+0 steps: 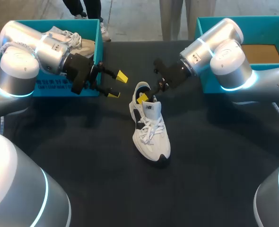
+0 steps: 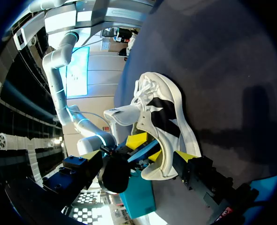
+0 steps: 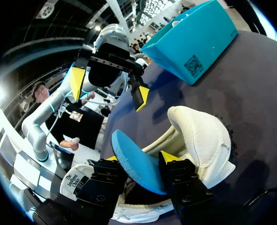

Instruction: Take the shoe out of the shoebox, open the shoe tongue, remove and reinsert the insole, then place the shoe into the shoebox

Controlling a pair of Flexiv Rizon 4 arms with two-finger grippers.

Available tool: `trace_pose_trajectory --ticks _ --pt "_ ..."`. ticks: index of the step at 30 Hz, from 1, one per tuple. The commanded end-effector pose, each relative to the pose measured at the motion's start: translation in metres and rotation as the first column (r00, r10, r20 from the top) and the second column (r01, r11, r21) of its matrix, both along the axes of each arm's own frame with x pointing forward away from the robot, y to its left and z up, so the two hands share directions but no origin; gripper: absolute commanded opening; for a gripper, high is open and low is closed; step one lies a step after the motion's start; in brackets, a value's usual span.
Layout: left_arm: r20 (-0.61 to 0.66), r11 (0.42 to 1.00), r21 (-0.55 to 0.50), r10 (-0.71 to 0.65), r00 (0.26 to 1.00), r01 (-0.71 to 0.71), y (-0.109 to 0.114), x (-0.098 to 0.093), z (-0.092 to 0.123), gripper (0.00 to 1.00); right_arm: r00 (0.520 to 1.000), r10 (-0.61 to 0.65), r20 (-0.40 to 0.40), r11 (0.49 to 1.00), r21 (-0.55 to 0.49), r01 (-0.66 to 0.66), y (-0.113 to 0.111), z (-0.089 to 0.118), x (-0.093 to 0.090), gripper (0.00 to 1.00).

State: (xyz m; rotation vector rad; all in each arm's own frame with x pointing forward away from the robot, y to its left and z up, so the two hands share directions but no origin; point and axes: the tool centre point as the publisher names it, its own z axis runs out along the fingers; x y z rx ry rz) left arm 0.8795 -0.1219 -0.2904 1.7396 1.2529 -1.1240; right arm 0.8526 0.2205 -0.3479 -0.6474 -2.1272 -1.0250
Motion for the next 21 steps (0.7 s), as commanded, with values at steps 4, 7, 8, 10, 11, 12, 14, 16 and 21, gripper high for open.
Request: trace_pose_trajectory --ticks 4,7,8,10,11,12,14,16,21 --pt "0.003 1.0 0.001 0.003 1.0 -0.003 0.0 -0.002 0.0 1.0 1.0 -0.003 0.012 1.0 -0.002 0.004 0.0 0.003 0.0 0.2" --pt "0.003 1.0 -0.001 0.003 1.0 -0.003 0.0 -0.002 0.0 1.0 1.0 0.0 0.018 1.0 -0.003 0.0 0.001 0.006 0.002 0.05" --pt "0.003 1.0 -0.001 0.003 1.0 -0.003 0.0 -0.001 0.0 1.0 1.0 0.001 0.02 1.0 -0.004 -0.001 0.001 0.007 0.003 0.0" --pt "0.004 1.0 -0.001 0.003 1.0 -0.003 0.0 -0.001 0.0 1.0 1.0 0.003 0.024 1.0 -0.005 -0.003 0.002 0.008 0.005 0.0" --pt "0.004 1.0 -0.002 0.003 1.0 -0.003 0.0 -0.001 0.0 1.0 1.0 0.004 0.025 1.0 -0.005 -0.004 0.002 0.009 0.006 0.0" --pt "0.004 1.0 -0.002 0.004 1.0 -0.004 0.0 -0.001 0.0 1.0 1.0 0.006 0.025 1.0 -0.005 -0.005 0.002 0.01 0.006 0.0" --pt "0.005 1.0 -0.003 0.006 1.0 -0.005 0.001 -0.002 0.0 1.0 1.0 0.007 0.021 1.0 -0.004 -0.007 0.003 0.01 0.008 0.0" --pt "0.006 1.0 -0.003 0.006 1.0 -0.006 0.001 -0.002 0.0 1.0 1.0 0.01 0.007 1.0 0.003 -0.01 0.003 0.01 0.009 0.0" --pt "0.006 1.0 -0.004 0.007 1.0 -0.007 0.002 -0.003 0.001 1.0 0.997 0.015 -0.075 1.0 0.005 -0.015 0.004 0.008 0.009 0.0"
